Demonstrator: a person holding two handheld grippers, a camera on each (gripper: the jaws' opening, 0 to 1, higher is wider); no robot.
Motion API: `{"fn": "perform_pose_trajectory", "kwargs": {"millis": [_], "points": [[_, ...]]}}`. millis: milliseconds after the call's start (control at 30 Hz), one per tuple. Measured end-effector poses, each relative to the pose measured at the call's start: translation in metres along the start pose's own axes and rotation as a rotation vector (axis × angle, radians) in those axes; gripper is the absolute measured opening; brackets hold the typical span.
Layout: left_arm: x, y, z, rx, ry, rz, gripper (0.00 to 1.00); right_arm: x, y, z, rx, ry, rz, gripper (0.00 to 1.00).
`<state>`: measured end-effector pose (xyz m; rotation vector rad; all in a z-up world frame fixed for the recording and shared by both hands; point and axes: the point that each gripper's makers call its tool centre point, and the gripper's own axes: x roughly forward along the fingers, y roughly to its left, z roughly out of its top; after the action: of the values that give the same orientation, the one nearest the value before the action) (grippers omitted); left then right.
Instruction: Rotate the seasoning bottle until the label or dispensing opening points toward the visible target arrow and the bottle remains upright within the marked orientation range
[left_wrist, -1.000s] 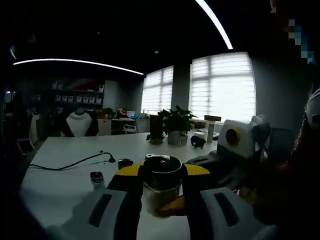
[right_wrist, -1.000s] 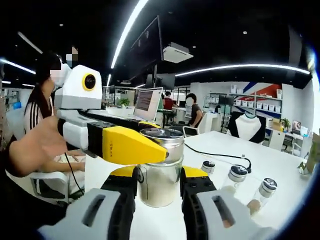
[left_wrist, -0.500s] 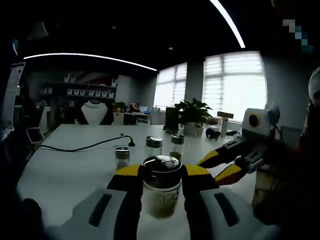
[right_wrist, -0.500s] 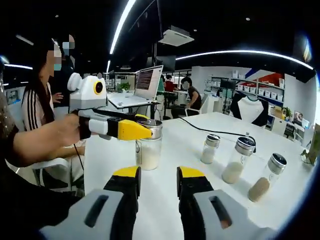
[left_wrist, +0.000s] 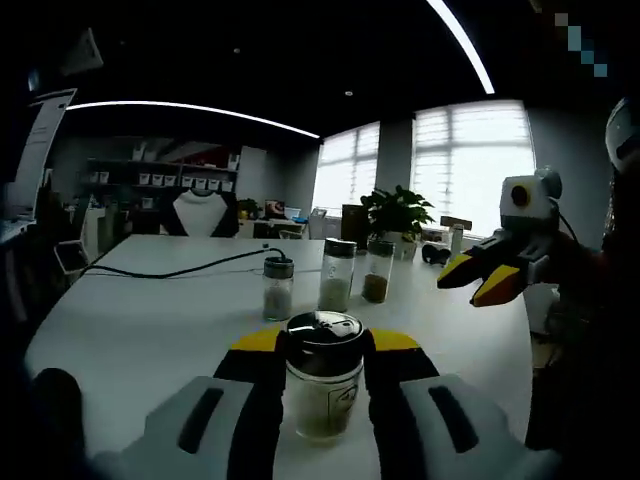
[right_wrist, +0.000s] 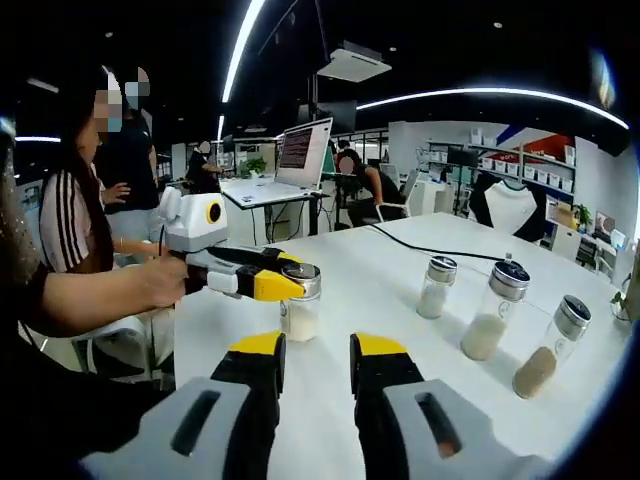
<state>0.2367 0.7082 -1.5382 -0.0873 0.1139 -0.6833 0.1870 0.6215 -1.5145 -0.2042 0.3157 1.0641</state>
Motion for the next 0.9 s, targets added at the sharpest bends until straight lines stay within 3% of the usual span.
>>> {"fn": "perform_pose_trajectory", "kwargs": {"millis": [200, 900], "points": [[0.0034, 0.0076, -0.0031, 0.012, -0.003, 0.010, 0.32, 0.0016, 0.0022, 0.0018, 0.002, 0.001, 0.013, 0.23], [0.0048, 0.0046, -0.0031, 0.012, 0.002, -0.013, 0.33, -0.0072, 0.0003, 0.0056, -0.001, -0.024, 0.000, 0.24]]}}
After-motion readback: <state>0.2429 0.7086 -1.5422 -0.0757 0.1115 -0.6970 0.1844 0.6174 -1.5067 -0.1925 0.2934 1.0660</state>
